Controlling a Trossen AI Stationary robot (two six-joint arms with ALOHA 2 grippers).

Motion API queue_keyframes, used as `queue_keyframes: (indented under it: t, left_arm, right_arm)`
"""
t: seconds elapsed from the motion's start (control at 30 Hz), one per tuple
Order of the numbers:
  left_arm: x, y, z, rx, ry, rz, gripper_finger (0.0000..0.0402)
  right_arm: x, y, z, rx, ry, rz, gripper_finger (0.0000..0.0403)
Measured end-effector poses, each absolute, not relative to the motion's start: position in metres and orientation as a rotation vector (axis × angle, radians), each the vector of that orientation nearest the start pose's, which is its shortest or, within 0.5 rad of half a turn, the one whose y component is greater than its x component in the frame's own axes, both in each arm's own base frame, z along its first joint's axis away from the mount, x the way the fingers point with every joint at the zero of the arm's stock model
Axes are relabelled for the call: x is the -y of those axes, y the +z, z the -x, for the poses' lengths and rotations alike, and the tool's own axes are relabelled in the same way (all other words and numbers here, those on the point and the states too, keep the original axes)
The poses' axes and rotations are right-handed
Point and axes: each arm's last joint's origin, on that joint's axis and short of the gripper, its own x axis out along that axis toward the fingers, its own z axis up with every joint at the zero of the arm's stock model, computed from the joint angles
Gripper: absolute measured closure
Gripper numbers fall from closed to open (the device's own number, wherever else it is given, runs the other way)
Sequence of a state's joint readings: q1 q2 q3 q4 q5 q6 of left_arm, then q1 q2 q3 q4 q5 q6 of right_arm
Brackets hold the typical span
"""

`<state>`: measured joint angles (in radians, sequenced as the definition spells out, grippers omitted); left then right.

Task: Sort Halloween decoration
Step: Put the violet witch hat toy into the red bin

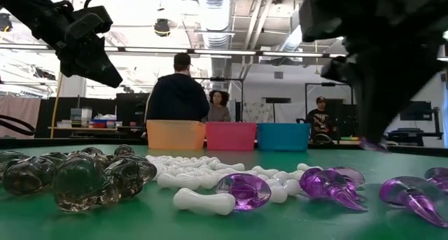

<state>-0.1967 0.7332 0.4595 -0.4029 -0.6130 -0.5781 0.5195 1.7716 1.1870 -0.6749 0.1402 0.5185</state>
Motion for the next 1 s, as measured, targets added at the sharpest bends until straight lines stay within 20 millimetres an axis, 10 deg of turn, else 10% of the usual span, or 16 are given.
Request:
queue_keyframes:
  t: [0.5, 0.77, 1.0]
  left_arm:
    - [0.012, 0.214, -0.148, -0.490, 0.562, 0.273, 0.0264]
    - [0.012, 0.214, -0.147, -0.493, 0.563, 0.271, 0.0264]
    - [0.012, 0.214, -0.147, -0.489, 0.571, 0.269, 0.0264]
  right_arm:
    - [-0.011, 0.241, -0.340, -0.899, -0.219, 0.109, 0.0387]
    - [0.090, 0.247, -0.355, -0.687, -0.455, 0.066, 0.0378]
    - [0.137, 0.235, -0.347, -0.704, -0.501, -0.013, 0.0339]
